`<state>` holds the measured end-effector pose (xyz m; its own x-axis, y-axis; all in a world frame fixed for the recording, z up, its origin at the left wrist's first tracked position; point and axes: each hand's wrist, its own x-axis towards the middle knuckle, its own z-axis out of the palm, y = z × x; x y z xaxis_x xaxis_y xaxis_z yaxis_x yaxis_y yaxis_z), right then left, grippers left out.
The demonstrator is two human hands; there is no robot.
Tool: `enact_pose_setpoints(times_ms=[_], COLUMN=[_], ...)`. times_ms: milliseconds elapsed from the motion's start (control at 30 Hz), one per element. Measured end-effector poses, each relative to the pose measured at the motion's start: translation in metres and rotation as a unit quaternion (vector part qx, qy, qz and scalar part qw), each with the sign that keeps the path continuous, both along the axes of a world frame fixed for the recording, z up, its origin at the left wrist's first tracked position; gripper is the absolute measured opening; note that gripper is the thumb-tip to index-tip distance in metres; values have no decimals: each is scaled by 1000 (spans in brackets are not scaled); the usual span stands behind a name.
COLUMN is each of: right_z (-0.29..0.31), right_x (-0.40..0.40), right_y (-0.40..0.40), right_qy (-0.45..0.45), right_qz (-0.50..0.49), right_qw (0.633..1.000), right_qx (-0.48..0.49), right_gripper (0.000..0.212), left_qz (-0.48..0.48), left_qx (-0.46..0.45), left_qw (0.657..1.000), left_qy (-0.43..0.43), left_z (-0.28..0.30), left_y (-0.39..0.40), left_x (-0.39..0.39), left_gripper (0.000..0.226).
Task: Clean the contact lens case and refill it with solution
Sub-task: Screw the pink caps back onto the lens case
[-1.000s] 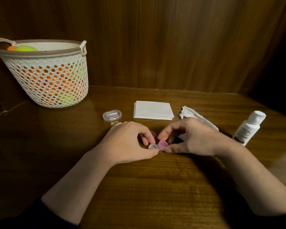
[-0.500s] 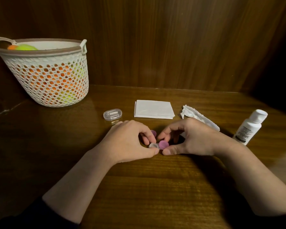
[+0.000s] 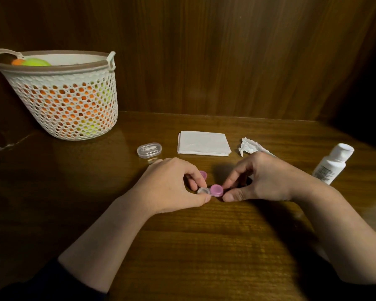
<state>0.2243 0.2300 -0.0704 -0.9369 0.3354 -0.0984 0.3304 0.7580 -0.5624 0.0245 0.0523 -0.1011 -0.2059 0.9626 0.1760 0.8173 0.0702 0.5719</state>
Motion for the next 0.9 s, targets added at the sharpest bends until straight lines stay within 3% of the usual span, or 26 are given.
enact_pose_setpoints(times_ms=[167, 400, 700, 900], right_z=[-2, -10, -8, -9], right_x=[-3, -9, -10, -7], right_y=[-7, -10, -9, -8], right_qy=[37, 44, 21, 37], right_qz=[11, 16, 1, 16], right_qw=[999, 999, 1000, 999], right_qx=[26, 11, 5, 14], right_gripper=[47, 24, 46, 24], left_qz=[5, 1, 1, 0], left_qx=[6, 3, -4, -8], left_qw=[1000, 1000, 1000, 1000], left_qy=[12, 5, 10, -5], left_z=[0, 1, 2, 2], left_y=[-1, -1, 0, 0], left_x=[0, -1, 0, 0], left_gripper=[18, 18, 18, 18])
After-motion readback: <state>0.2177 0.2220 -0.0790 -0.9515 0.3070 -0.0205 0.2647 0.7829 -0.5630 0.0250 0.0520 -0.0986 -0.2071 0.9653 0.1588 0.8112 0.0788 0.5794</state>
